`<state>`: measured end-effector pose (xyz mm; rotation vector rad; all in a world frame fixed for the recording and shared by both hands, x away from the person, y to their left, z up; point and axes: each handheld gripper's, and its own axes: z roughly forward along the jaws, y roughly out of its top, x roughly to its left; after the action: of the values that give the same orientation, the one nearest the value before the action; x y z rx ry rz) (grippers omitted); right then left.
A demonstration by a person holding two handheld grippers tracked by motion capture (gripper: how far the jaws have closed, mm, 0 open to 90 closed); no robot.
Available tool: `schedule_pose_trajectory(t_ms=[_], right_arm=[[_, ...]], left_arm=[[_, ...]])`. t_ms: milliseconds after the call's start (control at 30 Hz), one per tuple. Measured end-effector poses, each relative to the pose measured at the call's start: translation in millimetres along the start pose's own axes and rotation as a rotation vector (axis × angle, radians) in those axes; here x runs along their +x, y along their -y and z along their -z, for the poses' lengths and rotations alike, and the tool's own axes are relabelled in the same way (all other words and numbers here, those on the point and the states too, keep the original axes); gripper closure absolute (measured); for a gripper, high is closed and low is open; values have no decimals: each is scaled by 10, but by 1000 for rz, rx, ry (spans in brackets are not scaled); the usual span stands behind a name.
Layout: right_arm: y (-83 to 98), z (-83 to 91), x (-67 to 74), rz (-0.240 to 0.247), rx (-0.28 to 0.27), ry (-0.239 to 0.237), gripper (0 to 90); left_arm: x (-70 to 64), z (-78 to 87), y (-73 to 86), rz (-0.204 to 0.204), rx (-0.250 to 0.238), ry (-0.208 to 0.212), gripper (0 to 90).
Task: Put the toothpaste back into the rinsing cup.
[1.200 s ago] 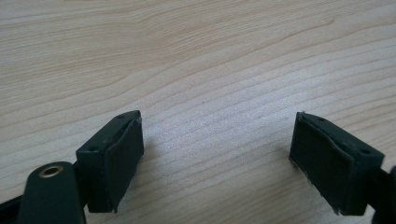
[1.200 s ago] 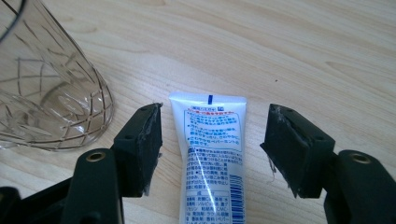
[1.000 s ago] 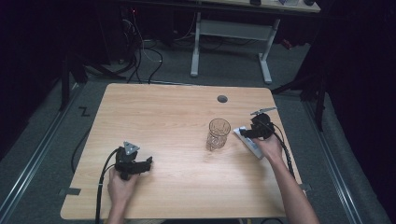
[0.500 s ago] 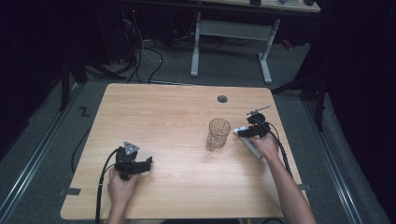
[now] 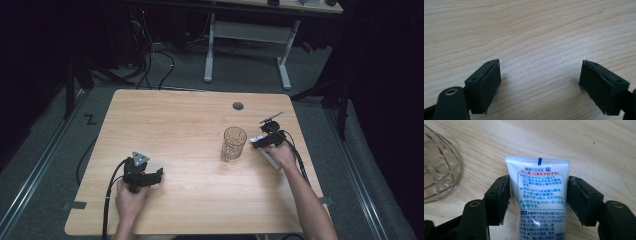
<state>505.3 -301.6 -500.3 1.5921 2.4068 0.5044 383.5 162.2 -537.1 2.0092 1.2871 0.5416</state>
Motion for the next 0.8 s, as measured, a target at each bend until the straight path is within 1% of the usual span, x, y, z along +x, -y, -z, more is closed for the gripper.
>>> schedule_pose_trajectory(t_ms=[33, 100, 200, 333, 400, 600, 667, 733, 800], right_arm=[[-5, -6, 8, 21, 2, 16, 370], [-17, -5, 14, 22, 13, 22, 372], [-21, -6, 13, 22, 14, 21, 377], [-20, 1, 5, 27, 18, 22, 405], [-24, 12, -6, 31, 28, 24, 435], [-24, 23, -3, 26, 34, 25, 476], [-25, 23, 4, 38, 30, 31, 503], [-28, 38, 15, 44, 43, 42, 527], [-23, 51, 11, 42, 50, 38, 551]], left_arm=[[1, 0, 0, 0, 0, 0, 175], [0, 0, 0, 0, 0, 0, 176], [0, 0, 0, 0, 0, 0, 175], [0, 0, 0, 0, 0, 0, 175], [0, 0, 0, 0, 0, 0, 175], [1, 0, 0, 0, 0, 0, 175], [1, 0, 0, 1, 0, 0, 175], [1, 0, 0, 1, 0, 1, 176], [1, 0, 0, 1, -1, 0, 176]])
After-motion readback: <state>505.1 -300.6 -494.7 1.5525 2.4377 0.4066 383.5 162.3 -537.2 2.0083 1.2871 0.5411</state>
